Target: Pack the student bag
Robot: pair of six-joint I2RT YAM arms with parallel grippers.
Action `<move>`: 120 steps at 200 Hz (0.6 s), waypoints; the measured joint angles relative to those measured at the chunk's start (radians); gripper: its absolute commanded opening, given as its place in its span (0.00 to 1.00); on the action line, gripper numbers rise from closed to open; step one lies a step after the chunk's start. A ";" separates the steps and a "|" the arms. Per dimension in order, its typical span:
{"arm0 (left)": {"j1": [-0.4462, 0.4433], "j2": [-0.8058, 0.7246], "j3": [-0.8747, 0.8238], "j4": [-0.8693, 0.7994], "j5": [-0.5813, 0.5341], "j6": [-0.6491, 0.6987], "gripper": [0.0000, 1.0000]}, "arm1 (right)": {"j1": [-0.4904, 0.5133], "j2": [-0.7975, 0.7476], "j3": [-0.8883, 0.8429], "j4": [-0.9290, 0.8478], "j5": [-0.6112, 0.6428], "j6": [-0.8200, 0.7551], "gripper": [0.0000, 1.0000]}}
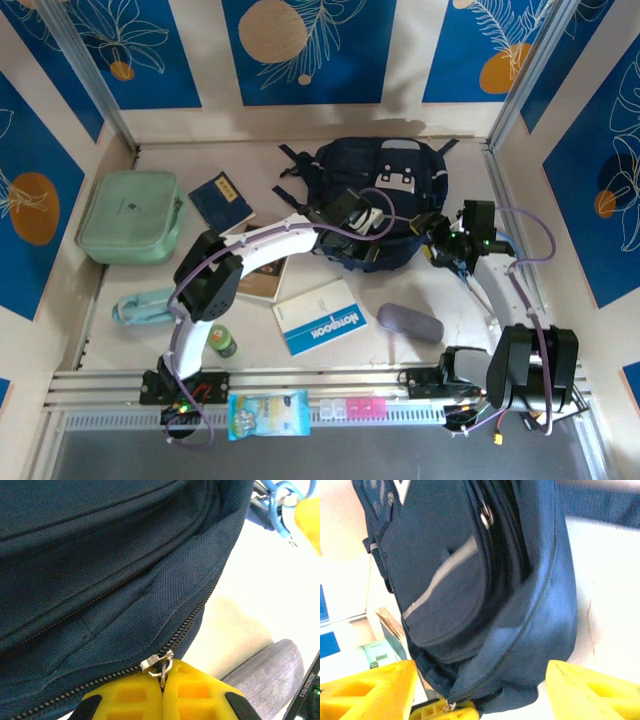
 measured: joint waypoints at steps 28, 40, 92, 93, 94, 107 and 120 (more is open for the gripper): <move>-0.003 0.012 0.005 0.004 0.019 -0.001 0.00 | 0.040 0.023 -0.068 0.035 -0.013 0.087 0.69; -0.003 0.014 0.005 0.005 0.024 -0.001 0.00 | 0.060 0.055 -0.070 0.056 -0.016 0.108 0.69; -0.004 0.024 0.005 0.022 0.048 -0.008 0.00 | 0.126 0.154 -0.072 0.148 0.013 0.179 0.66; -0.003 0.024 0.005 0.022 0.048 -0.008 0.00 | 0.125 0.156 -0.072 0.149 0.013 0.179 0.66; -0.003 0.025 0.005 0.022 0.048 -0.008 0.00 | 0.126 0.159 -0.072 0.151 0.013 0.178 0.65; -0.004 0.025 0.005 0.022 0.048 -0.008 0.00 | 0.126 0.177 -0.072 0.167 0.020 0.189 0.58; -0.003 0.025 0.005 0.022 0.048 -0.008 0.00 | 0.126 0.194 -0.071 0.170 0.034 0.193 0.44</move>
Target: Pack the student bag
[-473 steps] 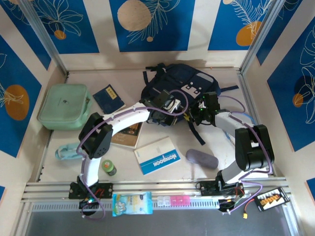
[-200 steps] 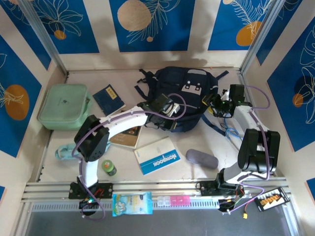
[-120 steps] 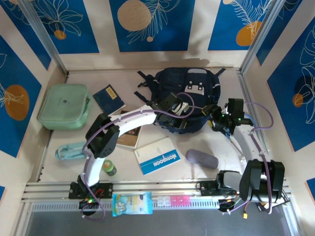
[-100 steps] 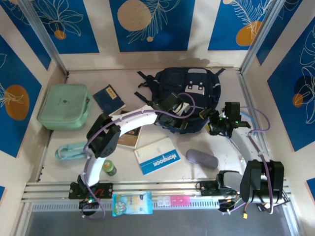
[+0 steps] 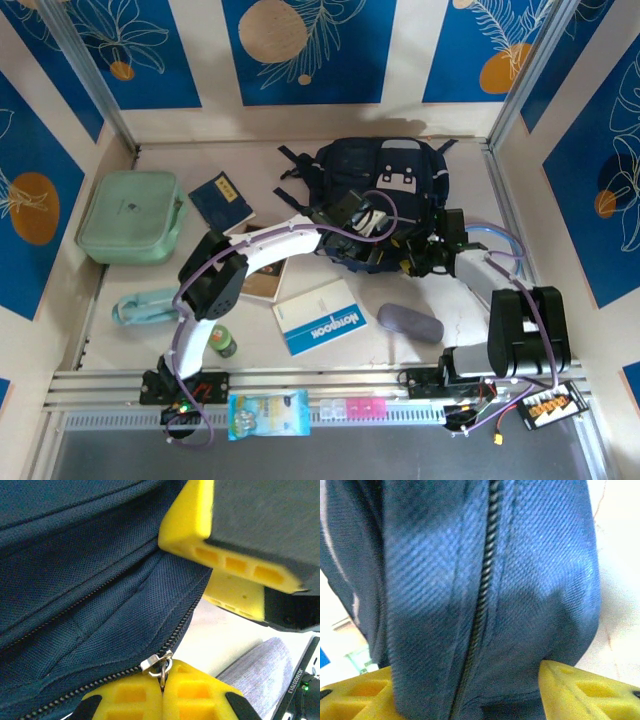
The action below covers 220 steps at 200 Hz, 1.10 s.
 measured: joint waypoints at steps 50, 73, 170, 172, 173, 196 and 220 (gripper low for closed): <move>0.018 0.000 -0.012 -0.021 0.026 0.002 0.00 | 0.001 0.012 0.010 -0.008 0.055 -0.008 0.24; 0.047 -0.010 -0.048 -0.033 0.057 0.013 0.00 | 0.003 0.021 0.015 -0.018 0.083 -0.029 0.21; 0.211 -0.159 -0.217 -0.089 -0.008 0.106 0.00 | 0.001 0.077 0.075 -0.039 0.112 -0.134 0.16; 0.212 -0.160 -0.219 -0.089 -0.011 0.109 0.00 | 0.001 0.079 0.079 -0.039 0.112 -0.138 0.16; 0.214 -0.161 -0.221 -0.090 -0.015 0.111 0.00 | 0.001 0.079 0.080 -0.039 0.111 -0.140 0.16; 0.229 -0.181 -0.250 -0.076 -0.043 0.144 0.00 | -0.003 0.114 0.124 -0.049 0.100 -0.207 0.16; 0.223 -0.189 -0.262 -0.043 -0.038 0.156 0.00 | -0.038 0.167 0.175 -0.042 0.065 -0.285 0.19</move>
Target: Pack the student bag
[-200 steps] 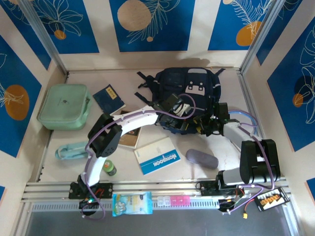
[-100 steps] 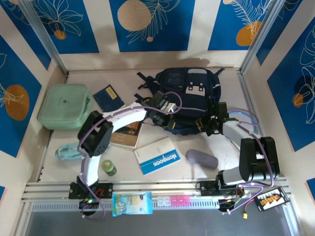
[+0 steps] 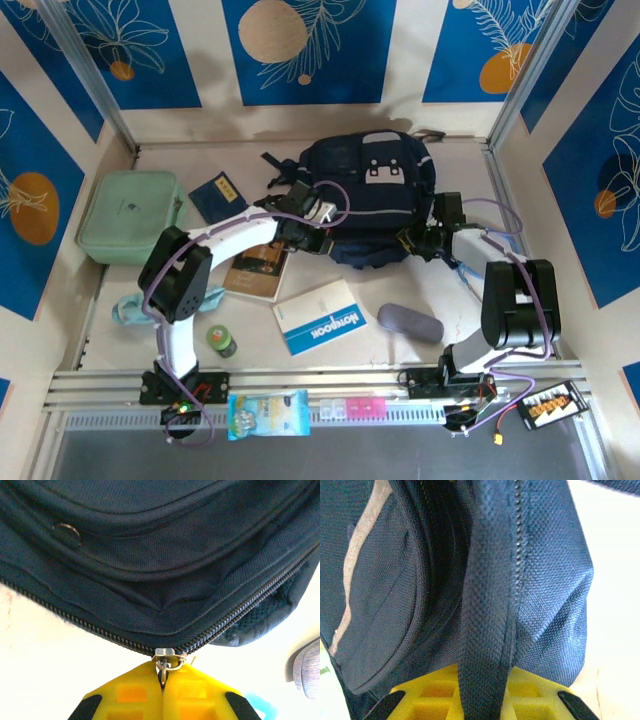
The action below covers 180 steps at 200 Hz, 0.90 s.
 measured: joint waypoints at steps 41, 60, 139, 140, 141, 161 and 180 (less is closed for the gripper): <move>-0.071 0.048 0.063 0.021 0.003 -0.014 0.00 | -0.105 0.000 0.047 0.000 -0.013 -0.079 0.58; -0.109 0.104 0.123 0.025 0.003 -0.025 0.00 | -0.141 -0.094 0.035 -0.016 -0.007 -0.061 0.62; -0.152 0.177 0.220 0.032 0.007 -0.069 0.00 | -0.101 -0.509 -0.084 -0.177 -0.010 0.161 0.71; -0.152 0.177 0.220 0.032 0.008 -0.069 0.00 | -0.100 -0.509 -0.086 -0.178 -0.010 0.162 0.71; -0.152 0.177 0.221 0.032 0.008 -0.069 0.00 | -0.097 -0.508 -0.089 -0.181 -0.009 0.163 0.72; -0.156 0.179 0.222 0.032 0.008 -0.068 0.00 | -0.042 -0.472 -0.132 -0.189 -0.009 0.211 0.72; -0.158 0.180 0.222 0.031 0.008 -0.068 0.00 | 0.021 -0.401 -0.145 -0.177 -0.010 0.253 0.73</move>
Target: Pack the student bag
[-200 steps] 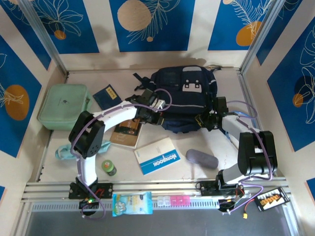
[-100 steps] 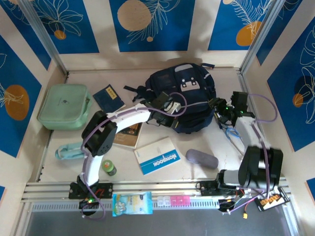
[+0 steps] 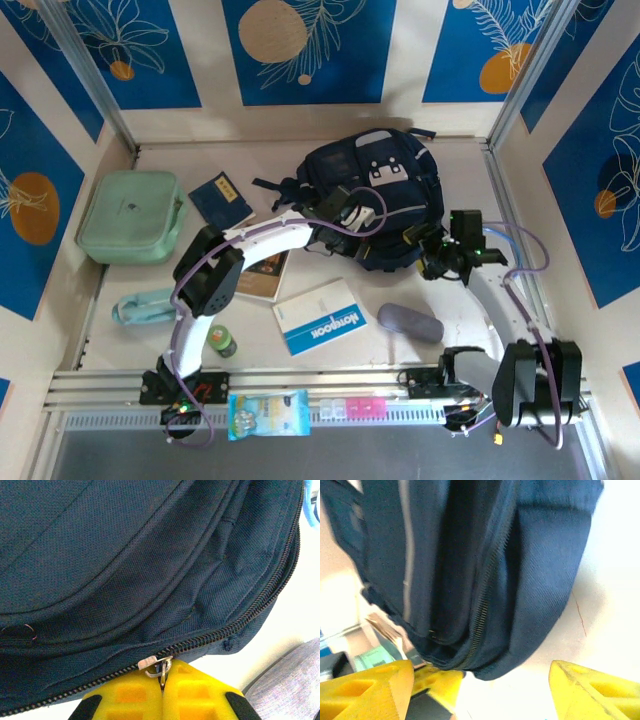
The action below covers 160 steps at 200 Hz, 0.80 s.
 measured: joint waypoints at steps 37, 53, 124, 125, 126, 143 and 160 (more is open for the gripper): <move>0.000 0.000 0.000 -0.004 0.006 0.000 0.00 | 0.110 0.171 0.010 0.077 0.005 0.053 0.72; 0.000 0.000 0.000 -0.010 0.006 0.002 0.00 | 0.143 0.234 0.025 0.100 0.016 0.060 0.65; -0.004 -0.002 0.000 -0.072 -0.117 0.076 0.00 | 0.171 0.291 0.050 0.127 0.071 0.030 0.21; -0.004 -0.002 0.000 -0.073 -0.118 0.078 0.00 | 0.171 0.291 0.050 0.127 0.071 0.029 0.21; -0.004 -0.003 0.000 -0.075 -0.122 0.081 0.00 | 0.171 0.291 0.050 0.127 0.072 0.030 0.20; -0.001 -0.011 0.000 -0.098 -0.173 0.111 0.00 | 0.167 0.286 0.051 0.119 0.084 0.015 0.20; 0.007 -0.023 0.000 -0.129 -0.245 0.148 0.00 | 0.158 0.268 0.055 0.100 0.098 -0.005 0.21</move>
